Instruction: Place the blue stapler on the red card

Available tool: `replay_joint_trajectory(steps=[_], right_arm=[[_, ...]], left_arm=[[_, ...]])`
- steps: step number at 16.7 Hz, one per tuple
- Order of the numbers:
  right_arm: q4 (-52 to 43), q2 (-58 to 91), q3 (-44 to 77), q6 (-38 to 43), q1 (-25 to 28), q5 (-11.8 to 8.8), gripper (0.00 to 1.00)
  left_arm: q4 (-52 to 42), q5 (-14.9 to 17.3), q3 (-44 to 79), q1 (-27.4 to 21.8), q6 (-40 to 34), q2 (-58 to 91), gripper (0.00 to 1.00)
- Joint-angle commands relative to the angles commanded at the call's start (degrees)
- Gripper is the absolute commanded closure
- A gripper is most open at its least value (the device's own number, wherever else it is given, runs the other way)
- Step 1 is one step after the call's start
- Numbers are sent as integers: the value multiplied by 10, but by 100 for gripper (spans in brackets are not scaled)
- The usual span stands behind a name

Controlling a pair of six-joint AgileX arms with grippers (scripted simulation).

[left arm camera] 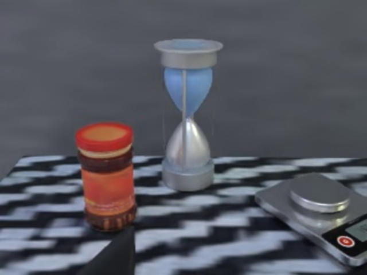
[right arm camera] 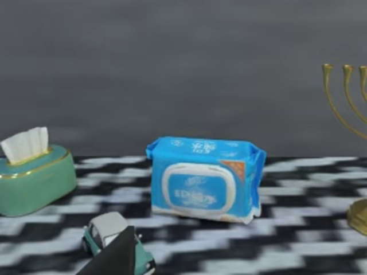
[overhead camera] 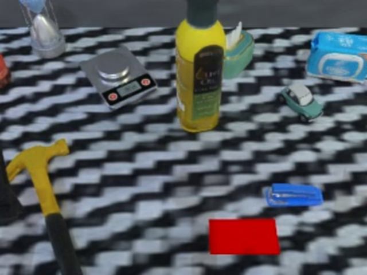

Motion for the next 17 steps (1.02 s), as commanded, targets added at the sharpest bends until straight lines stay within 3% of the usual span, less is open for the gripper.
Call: replay_joint_trajectory(steps=[4,8,17], right_arm=[[-13,18,17,-13,7,-1,0],[-87,126,118,-84,43,-2,0],[-374,639,480,-351,172,0,0]], left_arm=[[0,0,0,0,0,0,0],[0,0,0,0,0,0,0],[0,0,0,0,0,0,0]])
